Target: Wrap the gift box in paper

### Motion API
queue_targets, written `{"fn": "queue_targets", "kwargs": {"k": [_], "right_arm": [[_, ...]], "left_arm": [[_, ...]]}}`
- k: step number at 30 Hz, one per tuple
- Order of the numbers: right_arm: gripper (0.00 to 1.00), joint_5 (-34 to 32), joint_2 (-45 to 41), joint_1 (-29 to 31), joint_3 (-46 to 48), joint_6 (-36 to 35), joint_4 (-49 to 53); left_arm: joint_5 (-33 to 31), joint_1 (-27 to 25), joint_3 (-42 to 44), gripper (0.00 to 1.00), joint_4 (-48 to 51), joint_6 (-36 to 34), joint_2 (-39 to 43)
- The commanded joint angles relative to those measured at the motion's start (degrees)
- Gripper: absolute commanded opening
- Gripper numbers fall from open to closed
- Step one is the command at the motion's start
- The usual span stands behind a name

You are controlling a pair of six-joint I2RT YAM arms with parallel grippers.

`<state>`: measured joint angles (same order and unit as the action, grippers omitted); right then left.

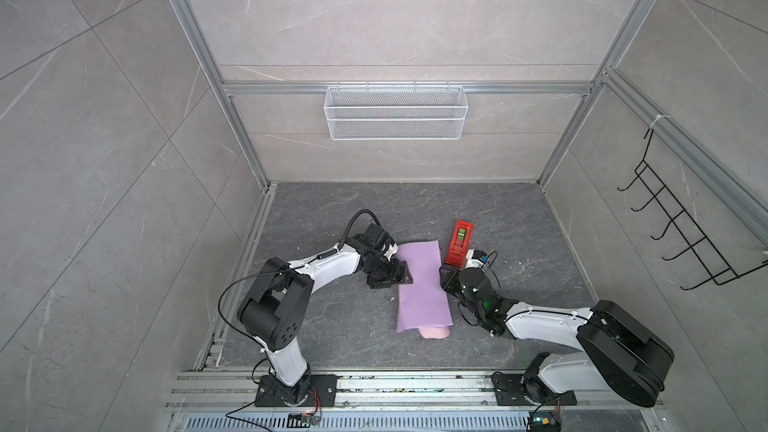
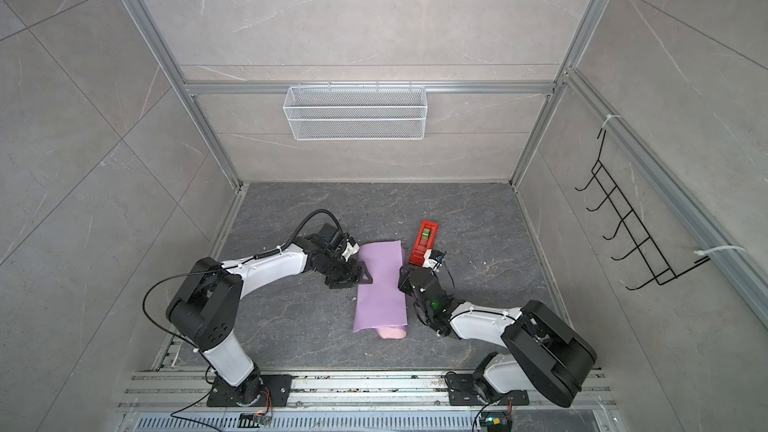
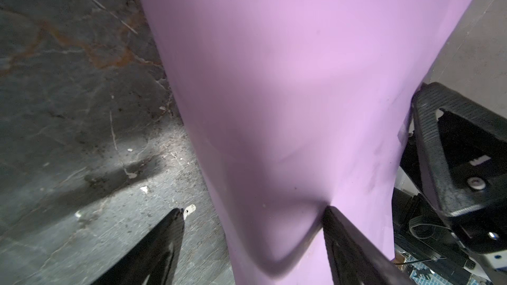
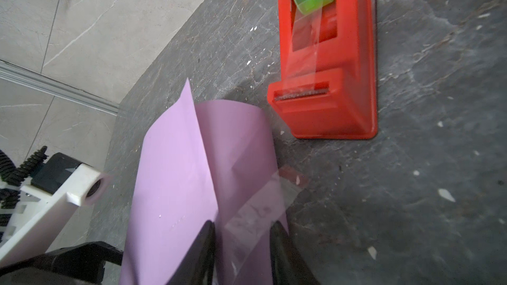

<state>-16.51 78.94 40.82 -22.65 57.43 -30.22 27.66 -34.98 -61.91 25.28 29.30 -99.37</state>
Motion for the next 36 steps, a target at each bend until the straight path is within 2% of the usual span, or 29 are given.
{"fn": "queue_targets", "kwargs": {"k": [1, 12, 17, 20, 24, 28, 33, 36], "right_arm": [[0.4, 0.3, -1.1, -1.0, 1.4, -0.2, 1.5], [0.48, 3.1, -4.6, -5.4, 2.2, -1.2, 3.2], [0.5, 4.7, -9.4, -9.4, 3.2, -2.4, 7.2], [0.51, 5.7, -15.1, -11.9, 2.9, -4.8, 13.1], [0.51, 8.9, -20.3, -11.9, -4.0, -13.2, 28.0], [0.51, 14.6, -17.7, -10.6, -10.0, -16.2, 36.1], [0.51, 16.2, -10.8, -5.9, -17.8, -19.6, 42.9], [0.5, 16.9, -7.2, -5.1, -21.5, -20.9, 45.0]], "left_arm": [[-5.1, -0.7, 2.4, 0.81, 3.2, -1.0, -3.2], [-5.1, -0.7, 2.2, 0.81, 3.1, -1.0, -3.5], [-5.1, -0.7, 2.2, 0.81, 3.2, -1.0, -3.6], [-5.2, -0.7, 2.2, 0.81, 3.1, -1.0, -3.6], [-5.1, -0.7, 2.2, 0.81, 3.1, -1.0, -3.5], [-5.1, -0.7, 2.1, 0.81, 3.1, -0.9, -3.6], [-5.1, -0.7, 2.1, 0.81, 3.1, -0.9, -3.5], [-4.9, -0.6, 2.0, 0.81, 3.1, -0.8, -3.6]]}}
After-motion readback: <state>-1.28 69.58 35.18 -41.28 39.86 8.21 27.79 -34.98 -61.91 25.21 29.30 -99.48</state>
